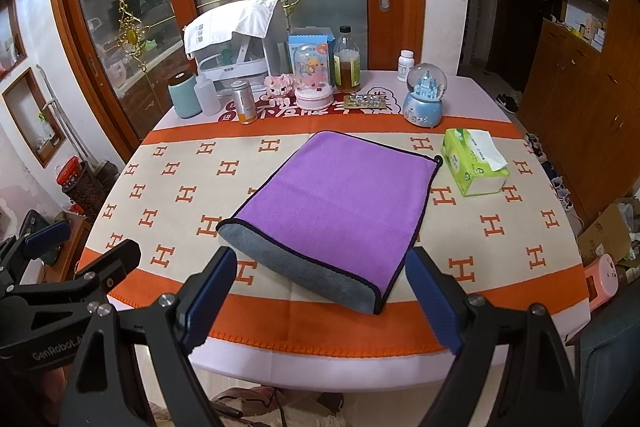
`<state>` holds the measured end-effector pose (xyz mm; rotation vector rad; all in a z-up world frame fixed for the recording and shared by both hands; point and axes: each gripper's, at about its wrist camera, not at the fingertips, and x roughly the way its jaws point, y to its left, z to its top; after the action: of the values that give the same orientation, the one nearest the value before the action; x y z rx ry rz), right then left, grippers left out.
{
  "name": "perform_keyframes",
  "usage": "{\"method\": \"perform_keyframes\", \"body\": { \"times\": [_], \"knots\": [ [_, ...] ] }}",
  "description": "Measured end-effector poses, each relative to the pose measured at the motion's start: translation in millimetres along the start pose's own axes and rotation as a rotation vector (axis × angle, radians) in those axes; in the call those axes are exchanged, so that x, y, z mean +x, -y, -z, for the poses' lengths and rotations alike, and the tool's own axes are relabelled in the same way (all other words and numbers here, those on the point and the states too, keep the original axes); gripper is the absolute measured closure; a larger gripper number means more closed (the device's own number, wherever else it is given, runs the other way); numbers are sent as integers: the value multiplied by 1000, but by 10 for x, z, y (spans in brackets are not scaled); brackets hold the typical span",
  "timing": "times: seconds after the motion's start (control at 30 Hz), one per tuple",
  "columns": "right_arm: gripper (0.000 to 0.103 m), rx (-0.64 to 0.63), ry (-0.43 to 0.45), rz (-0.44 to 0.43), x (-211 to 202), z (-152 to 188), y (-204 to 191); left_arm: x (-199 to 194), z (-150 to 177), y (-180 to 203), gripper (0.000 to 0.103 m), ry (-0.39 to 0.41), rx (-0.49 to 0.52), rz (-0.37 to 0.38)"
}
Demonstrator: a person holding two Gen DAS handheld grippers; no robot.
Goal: Fold towel
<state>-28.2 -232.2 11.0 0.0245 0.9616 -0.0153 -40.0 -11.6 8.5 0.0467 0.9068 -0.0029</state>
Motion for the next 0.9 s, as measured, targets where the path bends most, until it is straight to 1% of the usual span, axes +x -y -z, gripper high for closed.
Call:
{"method": "perform_keyframes", "body": {
  "times": [0.4, 0.67, 0.77, 0.83, 0.9],
  "knots": [
    [16, 15, -6, -3, 66, -63, 43, 33, -112, 35, 2, 8, 17, 6],
    [16, 49, -47, -16, 263, -101, 85, 208, -259, -43, 2, -2, 37, 61],
    [16, 63, -65, -7, 351, -110, 96, 316, -298, -59, 2, -1, 71, 62],
    [16, 77, -72, -5, 393, -107, 112, 406, -317, -59, 2, 5, 111, 56],
    [16, 98, -83, 6, 456, -117, 136, 485, -339, -60, 2, 7, 144, 69]
  ]
}}
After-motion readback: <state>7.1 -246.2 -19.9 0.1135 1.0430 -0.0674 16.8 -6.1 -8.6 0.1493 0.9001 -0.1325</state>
